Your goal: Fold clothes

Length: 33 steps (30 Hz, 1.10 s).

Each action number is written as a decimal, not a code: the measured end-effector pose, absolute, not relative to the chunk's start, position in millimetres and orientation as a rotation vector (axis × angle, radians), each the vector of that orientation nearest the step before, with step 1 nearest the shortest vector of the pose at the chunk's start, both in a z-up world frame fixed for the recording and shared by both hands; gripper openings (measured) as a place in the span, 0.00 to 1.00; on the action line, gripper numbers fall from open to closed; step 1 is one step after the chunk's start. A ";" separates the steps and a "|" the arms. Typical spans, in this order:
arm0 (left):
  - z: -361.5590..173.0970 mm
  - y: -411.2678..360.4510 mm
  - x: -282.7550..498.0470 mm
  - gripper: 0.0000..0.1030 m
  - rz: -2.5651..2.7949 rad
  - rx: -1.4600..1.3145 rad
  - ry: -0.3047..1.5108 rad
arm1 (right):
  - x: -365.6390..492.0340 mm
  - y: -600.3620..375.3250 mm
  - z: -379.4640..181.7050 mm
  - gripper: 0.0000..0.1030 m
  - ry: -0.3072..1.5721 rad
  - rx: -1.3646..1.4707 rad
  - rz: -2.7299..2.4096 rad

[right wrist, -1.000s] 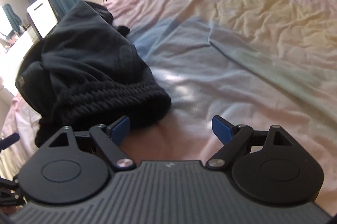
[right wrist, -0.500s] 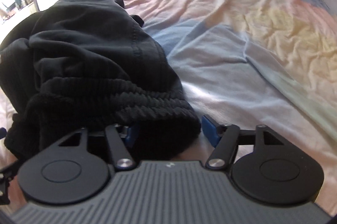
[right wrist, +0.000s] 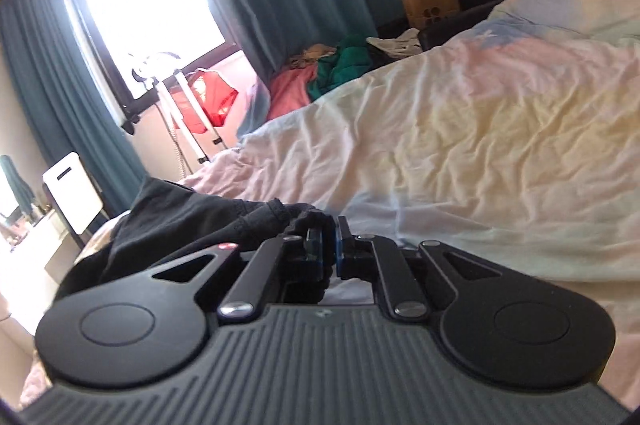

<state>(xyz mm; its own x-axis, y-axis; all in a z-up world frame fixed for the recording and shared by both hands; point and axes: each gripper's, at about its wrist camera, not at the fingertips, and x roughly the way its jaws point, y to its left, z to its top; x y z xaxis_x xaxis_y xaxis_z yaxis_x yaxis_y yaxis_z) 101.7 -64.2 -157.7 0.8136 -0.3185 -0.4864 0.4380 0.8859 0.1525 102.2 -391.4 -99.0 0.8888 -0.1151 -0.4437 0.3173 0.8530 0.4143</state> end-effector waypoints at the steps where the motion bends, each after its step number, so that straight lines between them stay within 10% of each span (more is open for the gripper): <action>1: -157.5 -66.1 103.6 0.87 -0.399 0.259 0.471 | 106.1 -396.1 -104.4 0.09 0.451 0.505 -0.249; 9: -161.0 -82.2 107.5 0.57 -0.350 0.215 0.477 | 125.9 -401.9 -139.2 0.11 0.588 0.382 -0.228; 11: -157.7 -74.8 111.4 0.20 -0.325 0.169 0.489 | 127.7 -396.9 -147.2 0.11 0.619 0.314 -0.211; 33: 53.4 165.4 194.5 0.10 0.015 -0.254 0.202 | 10.6 -164.2 -83.3 0.08 0.489 0.587 0.150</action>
